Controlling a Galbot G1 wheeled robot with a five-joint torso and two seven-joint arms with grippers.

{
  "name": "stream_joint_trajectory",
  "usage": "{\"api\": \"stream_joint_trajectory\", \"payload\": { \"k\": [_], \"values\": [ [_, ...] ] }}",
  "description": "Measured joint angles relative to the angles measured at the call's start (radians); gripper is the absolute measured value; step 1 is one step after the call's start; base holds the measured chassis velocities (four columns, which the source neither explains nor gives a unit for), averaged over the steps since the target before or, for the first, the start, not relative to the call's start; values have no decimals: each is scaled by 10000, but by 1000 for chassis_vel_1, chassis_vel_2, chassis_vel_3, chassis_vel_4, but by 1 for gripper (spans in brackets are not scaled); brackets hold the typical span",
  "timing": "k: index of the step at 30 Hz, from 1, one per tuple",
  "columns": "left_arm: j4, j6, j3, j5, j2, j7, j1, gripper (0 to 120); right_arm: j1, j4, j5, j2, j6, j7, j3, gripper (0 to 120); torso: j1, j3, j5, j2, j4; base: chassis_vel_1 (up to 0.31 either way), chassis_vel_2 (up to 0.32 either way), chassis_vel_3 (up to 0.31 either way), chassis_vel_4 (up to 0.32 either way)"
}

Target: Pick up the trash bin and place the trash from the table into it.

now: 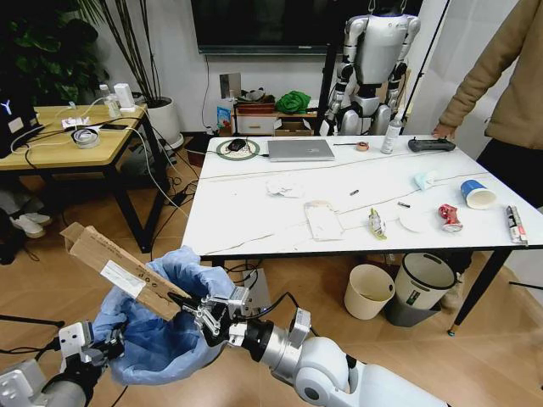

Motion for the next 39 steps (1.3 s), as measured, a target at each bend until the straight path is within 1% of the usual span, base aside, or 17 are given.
{"api": "stream_joint_trajectory", "payload": {
  "k": [1,2,5,7,9,15,16,19,22,23,26,29,30,33,36,37,39],
  "values": [
    [0,0,0,0,0,0,0,0,0,0,0,0,0,0,0,5,0,0,0,0,0,0,0,0,0],
    [-2,0,0,-2,1,0,3,0,-24,-6,-27,-10,23,-53,19,8,0,0,0,0,0,0,0,0,0],
    [-21,4,7,-10,-3,0,11,0,-85,0,-57,-53,47,-174,57,23,0,0,0,0,1,0,0,0,0],
    [-25,6,9,-12,-4,0,11,0,-97,20,-58,-72,48,-213,69,30,0,0,0,0,0,0,0,0,0],
    [-25,6,9,-13,-4,0,10,0,-98,31,-58,-83,49,-224,73,33,0,0,0,0,1,0,0,0,0],
    [-25,9,23,-44,-1,4,-14,0,-93,51,-55,-73,53,-235,127,58,0,0,-1,0,0,0,0,0,0],
    [-25,9,23,-44,-1,4,-14,0,-93,51,-55,-73,53,-235,127,58,0,0,-1,0,0,0,0,0,0],
    [-20,11,60,-46,-6,18,-37,0,-74,79,-29,-34,54,-226,200,72,0,0,0,0,1,0,0,0,0],
    [-18,11,134,-45,-9,57,-36,0,-67,118,52,16,48,-205,451,84,0,0,0,0,1,0,0,0,0],
    [-18,11,134,-45,-9,57,-36,0,-67,118,52,16,48,-205,451,84,0,0,0,0,1,0,0,0,0],
    [-55,1,382,79,16,342,34,0,16,293,515,221,-48,122,1127,97,0,0,0,0,1,0,0,0,0],
    [-63,-25,597,255,102,514,-6,0,75,364,684,403,-215,912,1857,100,0,0,0,0,1,0,0,0,0],
    [-63,-25,597,255,102,514,-6,0,75,364,684,403,-215,912,1857,100,0,0,0,0,1,0,0,0,0],
    [-66,-66,740,418,227,618,-42,0,22,339,684,492,-753,2068,2692,100,0,0,0,0,1,0,0,0,0],
    [-93,-164,871,784,406,810,-23,0,49,-100,404,543,-1310,3425,3600,100,0,0,2,0,0,0,0,0,0],
    [-93,-164,871,784,406,810,-23,0,49,-100,404,543,-1310,3425,3600,100,0,0,2,0,0,0,0,0,0],
    [-42,-221,948,998,495,899,-58,0,199,-536,5,576,-1349,4189,3949,100,1,1,3,0,-1,0,0,0,0]
  ]
}}
